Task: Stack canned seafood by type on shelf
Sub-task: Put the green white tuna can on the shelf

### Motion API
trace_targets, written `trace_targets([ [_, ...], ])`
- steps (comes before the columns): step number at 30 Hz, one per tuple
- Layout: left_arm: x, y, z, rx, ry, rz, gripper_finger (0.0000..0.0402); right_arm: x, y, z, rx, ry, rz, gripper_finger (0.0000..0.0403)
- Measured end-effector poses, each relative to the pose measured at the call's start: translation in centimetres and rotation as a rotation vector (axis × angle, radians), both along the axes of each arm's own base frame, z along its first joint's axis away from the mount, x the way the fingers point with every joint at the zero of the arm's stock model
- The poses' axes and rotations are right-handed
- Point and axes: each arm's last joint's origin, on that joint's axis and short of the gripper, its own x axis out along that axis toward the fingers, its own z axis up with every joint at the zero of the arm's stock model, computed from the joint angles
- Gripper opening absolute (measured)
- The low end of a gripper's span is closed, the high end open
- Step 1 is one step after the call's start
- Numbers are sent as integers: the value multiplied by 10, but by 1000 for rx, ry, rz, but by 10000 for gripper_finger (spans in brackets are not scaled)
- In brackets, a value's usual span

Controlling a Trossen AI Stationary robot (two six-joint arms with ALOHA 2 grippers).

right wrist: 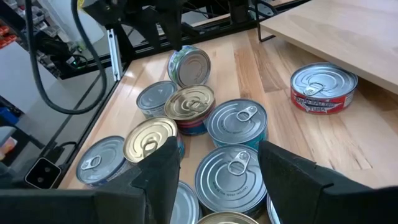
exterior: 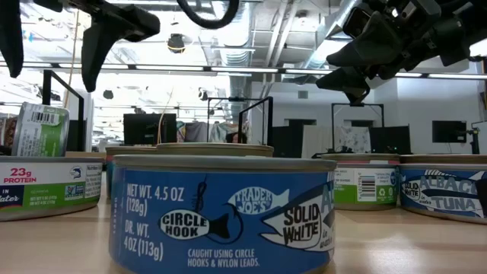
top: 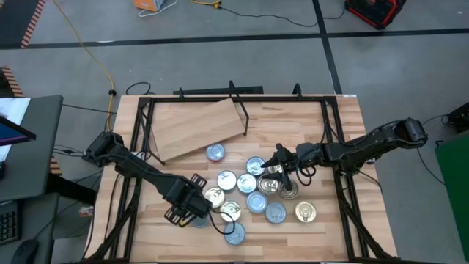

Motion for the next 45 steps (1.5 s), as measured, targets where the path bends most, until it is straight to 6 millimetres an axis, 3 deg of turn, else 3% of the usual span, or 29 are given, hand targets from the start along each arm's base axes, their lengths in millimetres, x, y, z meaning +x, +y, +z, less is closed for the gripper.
trace_targets([
  [17,-15,11,-46,93,99,-124,236,0,0,1,1,-7,2,244],
  [21,-14,12,-47,99,90,-97,212,0,0,1,1,-8,2,244],
  [27,-13,11,-45,94,81,-12,136,0,0,1,1,-9,2,244],
  [31,-17,17,-35,80,61,77,131,0,0,1,1,-9,2,244],
  [35,-21,34,-14,48,-2,268,131,0,0,1,1,-8,2,244],
  [39,-29,64,17,4,-140,516,131,0,-1,0,4,-4,5,244],
  [45,-44,124,54,-50,-314,839,131,1,-11,0,19,0,3,244],
])
